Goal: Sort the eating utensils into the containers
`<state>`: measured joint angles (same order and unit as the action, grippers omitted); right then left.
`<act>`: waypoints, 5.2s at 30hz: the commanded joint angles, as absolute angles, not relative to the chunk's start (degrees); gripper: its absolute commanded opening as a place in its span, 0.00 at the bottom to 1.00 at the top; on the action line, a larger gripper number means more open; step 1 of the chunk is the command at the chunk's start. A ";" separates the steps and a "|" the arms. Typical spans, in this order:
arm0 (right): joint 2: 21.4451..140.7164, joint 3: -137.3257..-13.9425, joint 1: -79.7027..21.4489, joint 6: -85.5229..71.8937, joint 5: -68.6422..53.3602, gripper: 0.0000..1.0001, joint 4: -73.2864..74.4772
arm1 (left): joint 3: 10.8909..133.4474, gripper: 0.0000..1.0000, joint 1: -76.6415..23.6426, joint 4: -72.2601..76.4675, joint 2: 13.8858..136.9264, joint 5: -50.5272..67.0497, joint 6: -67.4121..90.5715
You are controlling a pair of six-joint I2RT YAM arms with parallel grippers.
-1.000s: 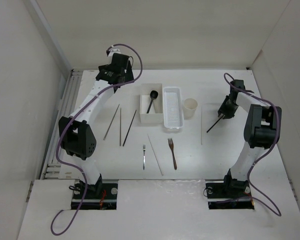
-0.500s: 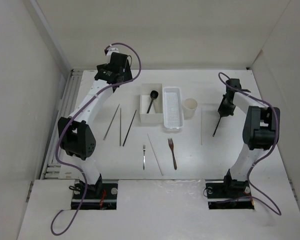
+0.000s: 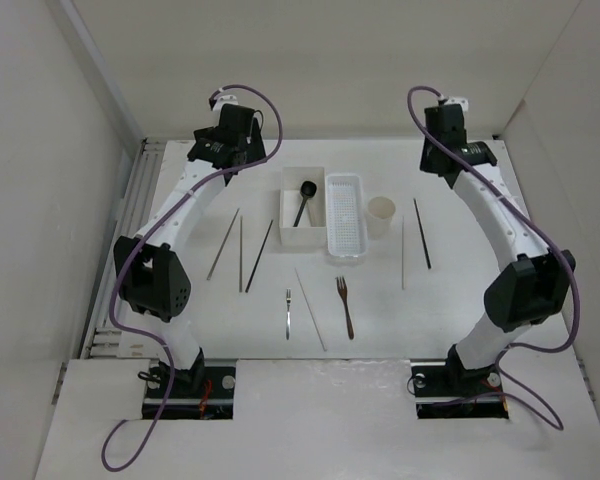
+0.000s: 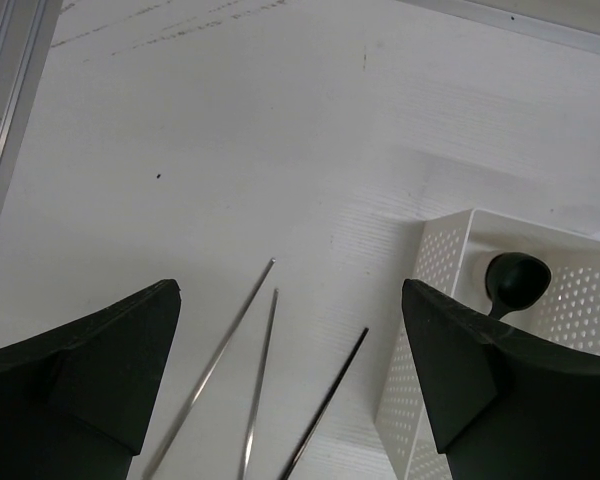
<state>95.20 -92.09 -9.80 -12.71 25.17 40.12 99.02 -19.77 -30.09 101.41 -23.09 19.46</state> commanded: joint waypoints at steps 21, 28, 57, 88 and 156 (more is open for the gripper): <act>109.42 -85.88 -4.21 4.05 -7.03 0.66 43.86 | 97.21 0.94 -19.07 -29.62 96.77 -21.18 19.69; 111.88 -84.99 -4.75 2.20 -5.45 0.26 42.71 | 96.68 0.94 -19.07 -29.62 96.77 -21.18 19.69; 116.63 -83.32 -7.56 -5.09 3.25 0.02 42.63 | 95.62 0.95 -19.07 -29.10 96.24 -22.32 19.69; 101.79 -106.33 -9.92 -10.80 13.18 0.00 50.44 | 95.10 0.96 -19.07 -29.09 95.71 -23.91 19.78; 116.11 -113.72 -25.84 -18.82 7.03 0.32 48.96 | 72.00 0.82 -12.74 -19.79 92.29 -10.30 -6.65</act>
